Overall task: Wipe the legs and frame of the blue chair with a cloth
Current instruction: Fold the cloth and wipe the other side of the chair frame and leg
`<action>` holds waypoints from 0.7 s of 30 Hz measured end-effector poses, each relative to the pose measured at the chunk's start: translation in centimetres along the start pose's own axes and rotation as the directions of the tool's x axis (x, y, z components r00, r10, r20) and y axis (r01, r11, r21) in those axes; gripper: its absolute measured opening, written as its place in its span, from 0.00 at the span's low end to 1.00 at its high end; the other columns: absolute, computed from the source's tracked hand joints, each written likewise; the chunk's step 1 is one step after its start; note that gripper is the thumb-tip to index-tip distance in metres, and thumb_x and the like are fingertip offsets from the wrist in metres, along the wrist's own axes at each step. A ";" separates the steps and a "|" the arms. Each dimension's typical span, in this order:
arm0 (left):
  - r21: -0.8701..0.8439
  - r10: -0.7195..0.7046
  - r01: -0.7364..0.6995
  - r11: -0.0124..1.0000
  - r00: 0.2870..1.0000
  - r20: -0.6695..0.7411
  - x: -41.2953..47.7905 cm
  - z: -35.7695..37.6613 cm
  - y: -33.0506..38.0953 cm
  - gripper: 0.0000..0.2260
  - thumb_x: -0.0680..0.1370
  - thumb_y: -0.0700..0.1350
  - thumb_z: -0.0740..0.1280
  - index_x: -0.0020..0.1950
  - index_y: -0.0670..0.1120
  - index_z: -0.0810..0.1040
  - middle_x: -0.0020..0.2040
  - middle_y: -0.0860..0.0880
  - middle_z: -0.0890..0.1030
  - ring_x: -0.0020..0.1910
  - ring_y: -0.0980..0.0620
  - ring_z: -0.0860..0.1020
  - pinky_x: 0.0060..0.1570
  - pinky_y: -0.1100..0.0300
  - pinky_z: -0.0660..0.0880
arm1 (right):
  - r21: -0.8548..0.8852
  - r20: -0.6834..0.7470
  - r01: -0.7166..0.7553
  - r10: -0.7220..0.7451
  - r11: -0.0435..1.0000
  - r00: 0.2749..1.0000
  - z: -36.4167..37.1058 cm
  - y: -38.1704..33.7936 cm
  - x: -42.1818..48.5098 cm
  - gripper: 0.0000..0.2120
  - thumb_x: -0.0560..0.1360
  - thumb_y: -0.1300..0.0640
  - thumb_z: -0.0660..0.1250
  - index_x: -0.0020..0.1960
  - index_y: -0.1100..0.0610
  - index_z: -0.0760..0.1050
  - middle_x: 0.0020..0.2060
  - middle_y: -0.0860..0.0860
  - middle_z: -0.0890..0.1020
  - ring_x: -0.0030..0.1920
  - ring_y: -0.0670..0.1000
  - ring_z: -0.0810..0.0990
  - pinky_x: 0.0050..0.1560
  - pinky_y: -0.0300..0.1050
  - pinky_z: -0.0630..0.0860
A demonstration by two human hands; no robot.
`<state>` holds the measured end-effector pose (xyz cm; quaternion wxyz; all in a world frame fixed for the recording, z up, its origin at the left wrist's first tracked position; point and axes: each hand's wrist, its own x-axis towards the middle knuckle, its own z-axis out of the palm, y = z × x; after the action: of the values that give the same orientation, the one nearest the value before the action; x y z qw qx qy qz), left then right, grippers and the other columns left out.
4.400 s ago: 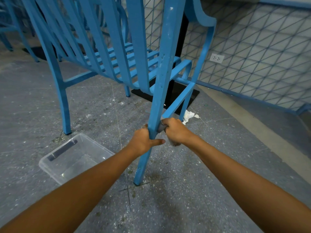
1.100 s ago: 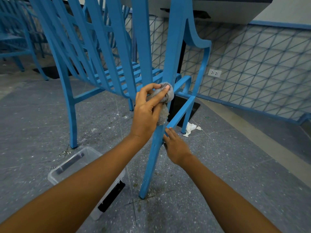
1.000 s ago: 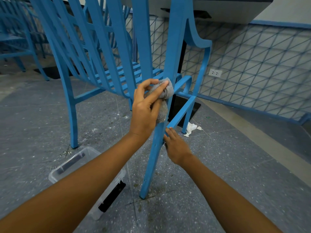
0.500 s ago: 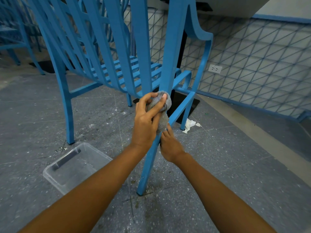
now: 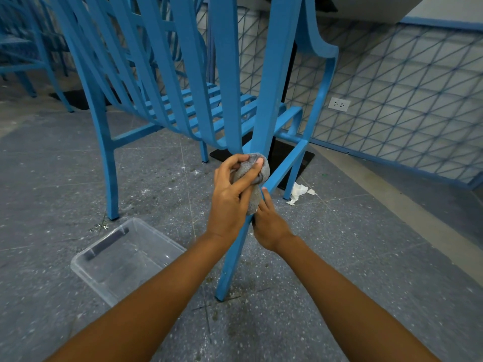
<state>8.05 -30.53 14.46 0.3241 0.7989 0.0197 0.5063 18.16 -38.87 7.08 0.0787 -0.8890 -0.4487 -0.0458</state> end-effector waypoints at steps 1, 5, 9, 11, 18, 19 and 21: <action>0.016 0.006 -0.006 1.000 1.000 -0.005 -0.2 0.2 -0.1 0.18 0.74 0.34 0.67 0.63 0.44 0.76 0.60 0.39 0.73 0.61 0.47 0.68 0.66 0.73 0.62 | -0.015 -0.002 0.008 -0.008 1.000 1.000 0.1 0.1 0.0 0.27 0.79 0.62 0.53 0.75 0.58 0.47 0.77 0.52 0.47 0.75 0.57 0.33 0.75 0.49 0.44; 0.031 0.014 -0.014 0.999 1.000 0.012 -1.1 0.4 -0.8 0.18 0.74 0.34 0.67 0.63 0.45 0.76 0.59 0.38 0.74 0.60 0.44 0.71 0.64 0.62 0.67 | -0.005 -0.010 -0.004 0.004 1.000 1.000 0.3 0.1 0.0 0.27 0.79 0.62 0.54 0.75 0.58 0.49 0.77 0.53 0.46 0.74 0.57 0.32 0.75 0.48 0.45; 0.045 -0.005 0.001 0.999 0.997 0.078 -2.3 0.2 -1.4 0.17 0.74 0.39 0.67 0.62 0.47 0.75 0.59 0.38 0.73 0.59 0.44 0.71 0.63 0.61 0.67 | 0.011 -0.038 0.019 -0.019 1.000 0.999 0.3 0.1 -0.1 0.31 0.78 0.62 0.56 0.76 0.58 0.43 0.76 0.52 0.44 0.75 0.57 0.34 0.75 0.46 0.49; 0.061 -0.026 0.018 0.998 0.992 0.126 -3.0 -0.1 -1.6 0.17 0.73 0.36 0.68 0.61 0.46 0.77 0.59 0.37 0.73 0.59 0.42 0.71 0.63 0.59 0.68 | 0.058 -0.037 0.015 -0.013 0.998 0.999 0.1 0.0 -0.2 0.32 0.78 0.63 0.56 0.76 0.58 0.42 0.76 0.52 0.45 0.75 0.57 0.34 0.75 0.46 0.51; 0.004 -0.098 0.098 0.995 0.991 0.091 -4.6 -1.2 -2.3 0.19 0.74 0.34 0.66 0.63 0.46 0.74 0.59 0.39 0.73 0.61 0.47 0.70 0.65 0.67 0.66 | 0.160 -0.050 -0.004 0.012 0.987 0.999 -0.5 -0.2 -0.6 0.34 0.77 0.66 0.57 0.76 0.54 0.43 0.76 0.49 0.48 0.75 0.55 0.35 0.71 0.51 0.62; 0.011 -0.093 0.092 0.996 0.992 0.088 -4.7 -1.2 -2.4 0.19 0.74 0.34 0.66 0.64 0.47 0.72 0.59 0.39 0.73 0.61 0.47 0.70 0.65 0.65 0.67 | 0.164 -0.054 -0.002 0.011 0.986 0.998 -0.5 -0.1 -0.6 0.34 0.77 0.66 0.57 0.76 0.54 0.43 0.76 0.49 0.48 0.75 0.55 0.35 0.71 0.51 0.63; 0.012 -0.086 0.085 0.996 0.991 0.104 -5.0 -1.1 -2.4 0.20 0.74 0.34 0.66 0.64 0.47 0.72 0.59 0.39 0.73 0.61 0.47 0.69 0.65 0.64 0.66 | 0.163 -0.060 0.003 0.007 0.987 0.998 -0.3 -0.1 -0.6 0.34 0.77 0.66 0.57 0.76 0.54 0.43 0.76 0.49 0.48 0.75 0.55 0.35 0.70 0.51 0.64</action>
<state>5.45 -29.90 9.47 0.3429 0.8240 0.0389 0.4494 17.74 -39.39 7.32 0.1645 -0.8784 -0.4474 -0.0358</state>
